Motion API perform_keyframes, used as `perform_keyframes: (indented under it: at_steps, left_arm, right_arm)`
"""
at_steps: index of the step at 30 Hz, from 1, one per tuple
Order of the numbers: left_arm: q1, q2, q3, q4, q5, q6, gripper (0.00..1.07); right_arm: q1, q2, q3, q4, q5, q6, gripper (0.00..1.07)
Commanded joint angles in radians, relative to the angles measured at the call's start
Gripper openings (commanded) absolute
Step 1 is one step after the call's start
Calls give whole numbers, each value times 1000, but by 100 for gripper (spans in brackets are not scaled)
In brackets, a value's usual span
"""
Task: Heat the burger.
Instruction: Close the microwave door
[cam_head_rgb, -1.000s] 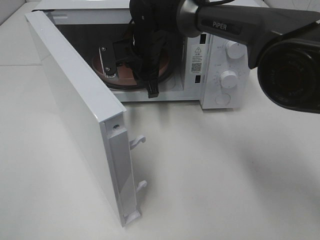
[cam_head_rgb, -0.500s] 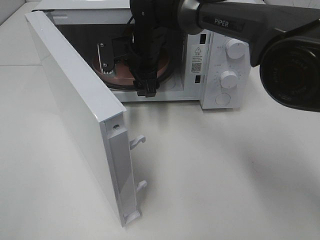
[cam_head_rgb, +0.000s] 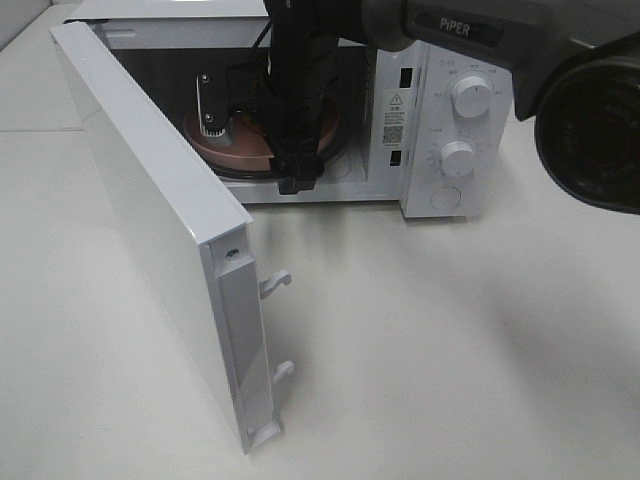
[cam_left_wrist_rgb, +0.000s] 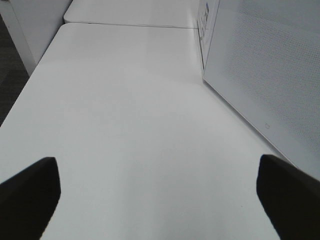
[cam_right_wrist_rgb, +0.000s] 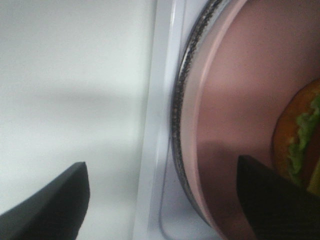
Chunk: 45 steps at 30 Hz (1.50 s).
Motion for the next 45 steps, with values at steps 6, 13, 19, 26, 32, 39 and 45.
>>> perform_keyframes:
  at_steps: [6,13,19,26,32,39,45]
  left_arm:
    - [0,-15,2,-9,-8,-3,102]
    - [0,-15,2,-9,-8,-3,102]
    - [0,-15,2,-9,-8,-3,102]
    - [0,-15,2,-9,-8,-3,102]
    - [0,-15,2,-9,-8,-3,102]
    - [0,-15,2,-9,-8,-3,102]
    - [0,-15,2,-9,-8,-3,102]
  right_arm:
    - [3,-27,-6,14,59,9,80]
    - [3,-28,-6,27,119,8,79]
    - [3,-30,-6,30,166,-8,79]
    - [3,-30,-6,36,205,-7,79]
    - [3,-48,-5,38,223,-9,79]
    - [2,-80,29,51,238,-7,79]
    - [2,-160,169,54,206,-15,79]
